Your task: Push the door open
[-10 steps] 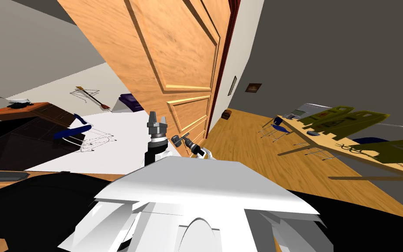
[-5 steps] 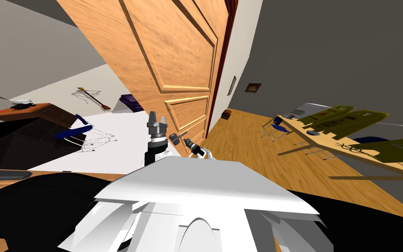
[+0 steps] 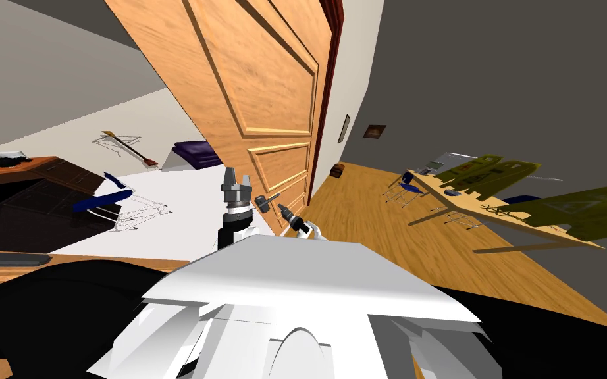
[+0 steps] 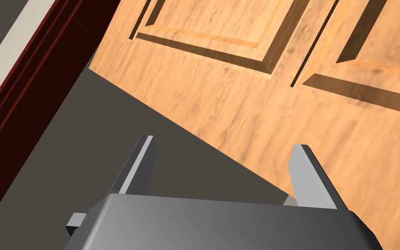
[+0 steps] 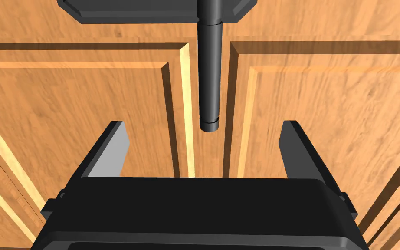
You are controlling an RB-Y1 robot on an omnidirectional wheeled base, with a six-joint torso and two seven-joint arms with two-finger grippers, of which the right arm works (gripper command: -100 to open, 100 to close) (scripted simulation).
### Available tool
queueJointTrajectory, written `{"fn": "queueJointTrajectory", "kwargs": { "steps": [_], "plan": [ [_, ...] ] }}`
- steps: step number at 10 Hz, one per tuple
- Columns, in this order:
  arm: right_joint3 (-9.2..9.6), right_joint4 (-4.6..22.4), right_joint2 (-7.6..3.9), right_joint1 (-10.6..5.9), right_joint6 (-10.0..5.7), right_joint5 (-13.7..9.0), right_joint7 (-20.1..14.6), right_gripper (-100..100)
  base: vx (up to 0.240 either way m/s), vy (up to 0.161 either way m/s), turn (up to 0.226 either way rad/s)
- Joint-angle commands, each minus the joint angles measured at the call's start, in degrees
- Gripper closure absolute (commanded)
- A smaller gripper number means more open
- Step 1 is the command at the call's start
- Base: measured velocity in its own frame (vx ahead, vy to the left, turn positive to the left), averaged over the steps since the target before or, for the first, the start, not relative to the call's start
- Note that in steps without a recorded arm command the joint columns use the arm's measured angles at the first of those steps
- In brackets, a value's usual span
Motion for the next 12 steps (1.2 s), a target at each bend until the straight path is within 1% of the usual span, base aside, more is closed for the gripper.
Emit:
{"fn": "queueJointTrajectory", "kwargs": {
  "steps": [1, 3, 4, 6, 7, 8, 9, 12],
  "plan": [
    [-0.45, 0.31, -0.78, -0.29, 0.3, 0.03, 0.1, -100, 0.055, 0.119, 0.052],
    [-0.86, 0.6, -0.74, -0.55, 0.57, 0.07, 0.19, -100, 0.123, 0.175, 0.021],
    [-1.15, 0.79, -0.36, -0.73, 0.76, 0.09, 0.25, -100, 0.166, 0.195, 0.034],
    [-1.64, 1.13, 1.02, -1.04, 1.08, 0.12, 0.35, -100, 0.13, 0.176, 0.026],
    [-1.85, 1.28, 2.05, -1.18, 1.22, 0.14, 0.4, -100, 0.099, 0.163, 0.027],
    [-1.75, 1.28, 1.6, -1.2, 1.21, 0.13, 0.39, -100, 0.047, 0.074, -0.002],
    [-1.75, 1.28, 1.6, -1.2, 1.21, 0.13, 0.39, 100, -0.006, -0.009, -0.003],
    [-1.75, 1.28, 1.6, -1.2, 1.21, 0.13, 0.39, 100, -0.015, -0.025, 0.002]
  ]
}}
